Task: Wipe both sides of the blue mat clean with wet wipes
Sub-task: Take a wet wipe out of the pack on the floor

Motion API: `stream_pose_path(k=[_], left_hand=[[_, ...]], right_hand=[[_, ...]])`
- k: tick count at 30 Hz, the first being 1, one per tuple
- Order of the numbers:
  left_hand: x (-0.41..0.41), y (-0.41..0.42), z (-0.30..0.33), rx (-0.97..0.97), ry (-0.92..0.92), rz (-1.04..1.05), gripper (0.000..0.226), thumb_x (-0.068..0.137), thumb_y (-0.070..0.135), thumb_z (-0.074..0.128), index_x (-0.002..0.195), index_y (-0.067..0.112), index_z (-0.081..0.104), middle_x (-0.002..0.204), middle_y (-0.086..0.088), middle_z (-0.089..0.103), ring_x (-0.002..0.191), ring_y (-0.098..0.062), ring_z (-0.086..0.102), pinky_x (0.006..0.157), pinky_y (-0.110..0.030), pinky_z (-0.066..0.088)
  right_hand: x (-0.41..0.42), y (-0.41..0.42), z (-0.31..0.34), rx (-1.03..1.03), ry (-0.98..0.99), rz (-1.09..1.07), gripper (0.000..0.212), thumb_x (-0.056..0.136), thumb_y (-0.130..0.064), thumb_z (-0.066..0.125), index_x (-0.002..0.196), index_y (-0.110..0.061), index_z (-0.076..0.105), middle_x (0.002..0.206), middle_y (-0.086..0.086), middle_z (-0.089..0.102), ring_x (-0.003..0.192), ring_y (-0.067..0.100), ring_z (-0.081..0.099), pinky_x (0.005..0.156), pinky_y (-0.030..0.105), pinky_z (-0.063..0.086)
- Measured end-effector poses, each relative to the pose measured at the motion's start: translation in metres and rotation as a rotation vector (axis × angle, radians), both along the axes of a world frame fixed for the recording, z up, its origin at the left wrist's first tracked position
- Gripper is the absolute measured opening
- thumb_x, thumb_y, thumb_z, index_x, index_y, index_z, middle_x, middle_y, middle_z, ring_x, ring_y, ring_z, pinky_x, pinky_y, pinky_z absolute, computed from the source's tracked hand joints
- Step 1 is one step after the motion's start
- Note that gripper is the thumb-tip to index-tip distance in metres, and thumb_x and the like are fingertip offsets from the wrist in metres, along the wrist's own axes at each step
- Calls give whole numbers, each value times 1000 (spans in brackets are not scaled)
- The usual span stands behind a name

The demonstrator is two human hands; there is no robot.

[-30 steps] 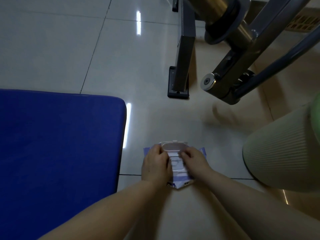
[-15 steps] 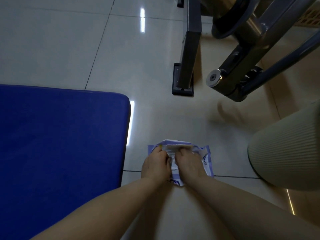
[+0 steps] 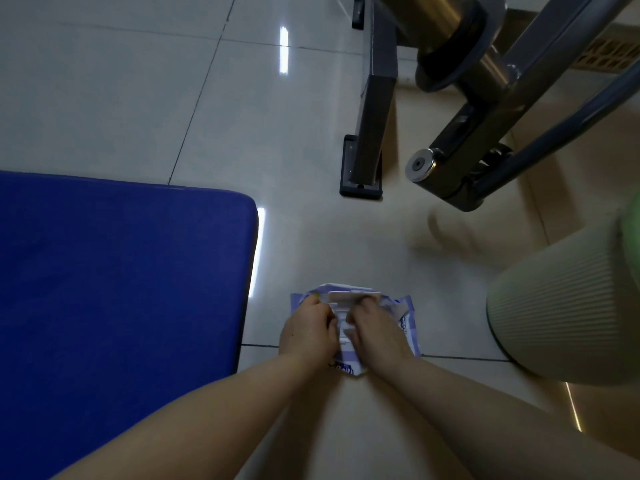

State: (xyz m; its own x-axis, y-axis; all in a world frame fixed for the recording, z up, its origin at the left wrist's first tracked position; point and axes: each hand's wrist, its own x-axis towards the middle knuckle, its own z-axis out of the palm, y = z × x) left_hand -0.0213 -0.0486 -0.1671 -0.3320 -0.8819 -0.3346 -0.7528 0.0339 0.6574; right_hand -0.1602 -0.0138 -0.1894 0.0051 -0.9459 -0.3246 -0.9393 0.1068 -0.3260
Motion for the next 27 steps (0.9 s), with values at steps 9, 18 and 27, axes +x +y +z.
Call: stream_pose_path(k=[9,18,27], left_hand=[[-4,-2,3,8,-25,24,22,96,22,52,75,18,57,101,-2,56,80,-19,56,75,-36,52],[-5,-2,9,37,-31,3,21,96,20,50,77,19,56,94,-5,60,83,-20,57,77,-36,51],[-4,-2,7,62,-34,11,20,96,18,50,80,14,60,92,-3,58,81,-18,57,78,-37,53]], right_hand=[[10,-3,2,-16,38,-70,10,92,-5,48,92,-14,45,113,12,48,91,28,53,65,37,36],[0,-11,3,-75,-43,-142,14,95,-10,43,107,-4,48,115,14,50,99,29,53,77,35,40],[8,-3,-3,-79,-23,-122,20,95,-20,48,112,-9,52,123,7,48,103,20,51,79,27,39]])
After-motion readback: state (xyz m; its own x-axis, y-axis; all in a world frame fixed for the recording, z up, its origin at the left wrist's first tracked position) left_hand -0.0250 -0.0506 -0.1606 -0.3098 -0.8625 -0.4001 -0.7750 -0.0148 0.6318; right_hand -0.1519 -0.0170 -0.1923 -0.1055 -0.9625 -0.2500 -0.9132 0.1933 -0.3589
